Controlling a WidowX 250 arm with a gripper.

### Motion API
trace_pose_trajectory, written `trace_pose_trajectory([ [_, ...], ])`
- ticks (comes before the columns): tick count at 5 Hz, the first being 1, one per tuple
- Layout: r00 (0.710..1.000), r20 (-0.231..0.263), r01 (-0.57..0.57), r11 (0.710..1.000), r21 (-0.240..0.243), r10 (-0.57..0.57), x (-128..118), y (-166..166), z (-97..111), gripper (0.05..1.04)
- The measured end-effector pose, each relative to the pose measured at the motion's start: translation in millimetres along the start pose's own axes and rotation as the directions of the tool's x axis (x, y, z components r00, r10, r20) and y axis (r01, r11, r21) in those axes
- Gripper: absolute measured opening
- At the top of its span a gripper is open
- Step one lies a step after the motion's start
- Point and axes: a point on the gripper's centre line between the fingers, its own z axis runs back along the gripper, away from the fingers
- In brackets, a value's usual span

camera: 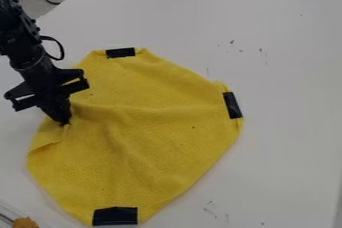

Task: Unfold the cloth from left to right

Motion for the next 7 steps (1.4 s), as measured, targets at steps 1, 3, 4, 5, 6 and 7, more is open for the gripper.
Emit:
trace_pose_trajectory([
  [1, 1.0, 0.003, 0.01, 1.0, 0.0, -0.01, 1, 1, 1, 0.054],
  [3, 0.999, 0.036, -0.02, 1.0, 0.02, 0.02, 12, 4, 31, 0.054],
  [4, 0.993, 0.058, -0.1, 0.995, -0.012, 0.101, 13, 17, 38, 0.054],
  [5, 0.987, 0.064, -0.143, 0.988, -0.06, 0.147, 8, 27, 29, 0.054],
  [6, 0.979, 0.07, -0.186, 0.98, -0.072, 0.191, 6, 44, 20, 0.053],
  [7, 0.97, 0.074, -0.228, 0.971, -0.073, 0.233, -1, 62, 19, 0.053],
])
